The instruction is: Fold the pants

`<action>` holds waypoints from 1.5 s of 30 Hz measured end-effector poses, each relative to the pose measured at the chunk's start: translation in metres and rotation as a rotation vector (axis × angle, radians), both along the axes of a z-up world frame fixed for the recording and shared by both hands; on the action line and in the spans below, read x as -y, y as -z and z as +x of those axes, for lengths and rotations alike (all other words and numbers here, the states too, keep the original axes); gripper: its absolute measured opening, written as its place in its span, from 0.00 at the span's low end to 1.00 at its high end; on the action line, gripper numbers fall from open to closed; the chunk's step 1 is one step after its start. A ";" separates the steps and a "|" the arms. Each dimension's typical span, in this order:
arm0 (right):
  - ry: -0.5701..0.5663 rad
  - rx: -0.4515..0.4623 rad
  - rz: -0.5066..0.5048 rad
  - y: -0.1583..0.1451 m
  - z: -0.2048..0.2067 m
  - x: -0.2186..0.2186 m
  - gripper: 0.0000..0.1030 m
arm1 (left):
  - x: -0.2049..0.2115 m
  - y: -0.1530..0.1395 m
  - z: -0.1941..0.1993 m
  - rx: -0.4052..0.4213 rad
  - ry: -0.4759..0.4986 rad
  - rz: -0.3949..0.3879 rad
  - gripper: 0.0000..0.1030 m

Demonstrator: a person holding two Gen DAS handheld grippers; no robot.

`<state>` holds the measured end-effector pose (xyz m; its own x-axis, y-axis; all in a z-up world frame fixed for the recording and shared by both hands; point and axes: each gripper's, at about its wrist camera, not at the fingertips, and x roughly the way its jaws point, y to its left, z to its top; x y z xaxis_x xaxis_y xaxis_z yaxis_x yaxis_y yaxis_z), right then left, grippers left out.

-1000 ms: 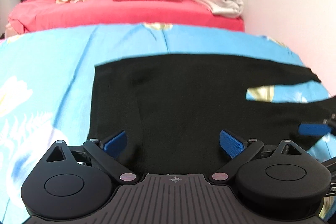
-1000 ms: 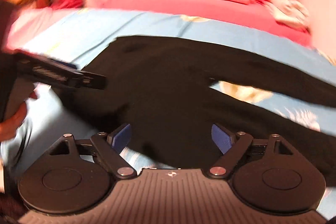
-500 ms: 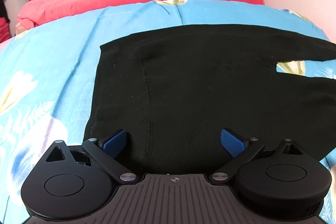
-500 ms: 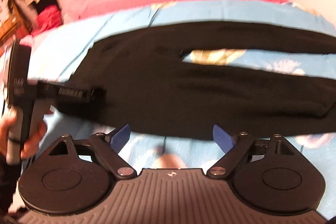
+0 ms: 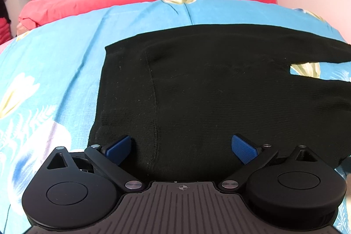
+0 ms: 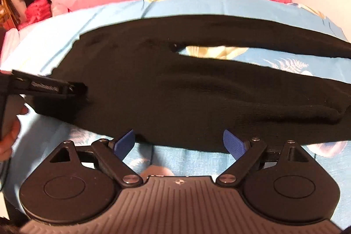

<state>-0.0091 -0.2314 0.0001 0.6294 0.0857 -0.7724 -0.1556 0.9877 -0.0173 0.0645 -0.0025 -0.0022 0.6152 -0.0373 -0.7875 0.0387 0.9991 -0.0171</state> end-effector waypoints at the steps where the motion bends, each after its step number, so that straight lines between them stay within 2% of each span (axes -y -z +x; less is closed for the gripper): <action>1: 0.004 0.015 0.011 -0.003 -0.001 0.002 0.87 | 0.000 0.000 0.000 0.001 -0.001 0.001 1.00; 4: 0.038 0.047 0.006 -0.006 0.002 0.005 0.87 | 0.001 0.000 0.000 0.001 -0.003 0.004 1.00; 6: 0.049 0.004 0.013 0.001 0.008 0.007 0.87 | 0.000 0.000 0.000 0.001 -0.001 0.004 1.00; 7: 0.044 -0.023 0.015 0.006 0.010 0.008 0.88 | 0.000 0.000 -0.001 0.001 0.002 0.003 1.00; 10: 0.000 -0.001 -0.031 0.007 0.000 0.003 0.88 | -0.001 0.001 0.000 -0.001 0.002 0.000 1.00; 14: -0.001 0.001 -0.012 0.003 -0.007 0.010 0.88 | 0.001 0.000 0.001 -0.005 -0.010 0.007 1.00; 24: 0.086 0.009 0.064 0.001 -0.005 0.030 0.88 | 0.002 -0.001 0.000 -0.010 -0.026 0.013 1.00; 26: 0.086 0.015 0.080 -0.001 -0.006 0.033 0.84 | 0.000 -0.005 -0.005 -0.020 -0.042 0.000 1.00; 29: 0.106 0.045 0.133 -0.013 -0.013 0.052 0.76 | -0.008 -0.022 -0.028 -0.018 -0.018 -0.073 1.00; 32: 0.182 0.127 0.176 -0.030 -0.024 0.087 0.69 | -0.021 -0.036 -0.055 -0.007 0.024 -0.185 1.00; 34: 0.307 0.183 0.199 -0.039 -0.030 0.120 0.67 | -0.030 -0.037 -0.067 -0.042 0.045 -0.285 1.00; 38: 0.592 0.264 0.304 -0.044 -0.044 0.191 0.63 | -0.046 -0.020 -0.063 -0.152 0.072 -0.572 1.00; 41: 0.772 0.299 0.416 -0.037 -0.052 0.239 0.63 | -0.050 -0.007 -0.052 -0.174 0.005 -0.654 1.00; 43: 0.853 0.318 0.524 -0.029 -0.057 0.269 0.63 | -0.050 -0.002 -0.047 -0.171 -0.022 -0.674 1.00; 45: 0.926 0.317 0.580 -0.023 -0.058 0.292 0.62 | -0.049 -0.002 -0.046 -0.140 -0.041 -0.683 1.00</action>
<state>-0.0672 -0.5231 0.0231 0.7968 -0.2211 -0.5623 0.5677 0.5929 0.5711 0.0185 0.0463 0.0002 0.5213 -0.5311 -0.6680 -0.0470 0.7636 -0.6439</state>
